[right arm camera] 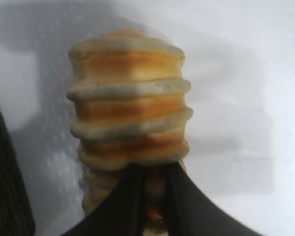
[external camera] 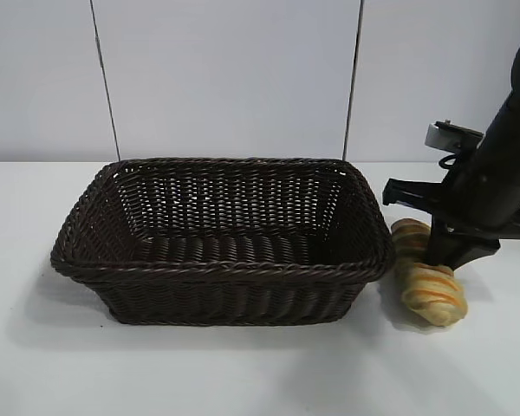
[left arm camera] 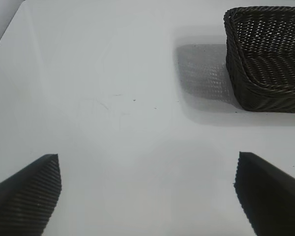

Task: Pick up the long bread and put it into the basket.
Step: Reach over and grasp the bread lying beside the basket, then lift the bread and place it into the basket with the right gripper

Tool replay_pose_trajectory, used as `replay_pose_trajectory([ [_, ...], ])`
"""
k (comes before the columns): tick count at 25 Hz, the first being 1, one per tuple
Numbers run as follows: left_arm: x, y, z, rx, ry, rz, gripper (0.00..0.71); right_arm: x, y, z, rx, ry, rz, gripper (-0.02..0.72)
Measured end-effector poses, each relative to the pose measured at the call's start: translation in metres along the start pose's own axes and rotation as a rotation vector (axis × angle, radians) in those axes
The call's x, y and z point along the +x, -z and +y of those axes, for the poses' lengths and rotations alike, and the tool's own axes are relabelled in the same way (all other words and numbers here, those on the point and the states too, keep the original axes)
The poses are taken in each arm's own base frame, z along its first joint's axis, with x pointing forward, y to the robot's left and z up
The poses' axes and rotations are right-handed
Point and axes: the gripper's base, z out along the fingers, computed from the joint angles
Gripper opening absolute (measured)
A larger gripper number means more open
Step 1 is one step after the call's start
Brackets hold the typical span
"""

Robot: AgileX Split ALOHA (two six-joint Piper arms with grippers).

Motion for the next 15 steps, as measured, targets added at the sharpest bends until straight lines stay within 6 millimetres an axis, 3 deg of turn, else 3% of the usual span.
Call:
replay_pose_trajectory([
  [8, 0.000, 0.000, 0.000, 0.000, 0.000, 0.000, 0.690, -0.042, 0.073, 0.017, -0.015, 0.059, -0.109, 0.034],
  [15, 0.000, 0.000, 0.000, 0.000, 0.000, 0.000, 0.690, -0.061, 0.108, 0.027, -0.038, 0.088, -0.147, 0.034],
])
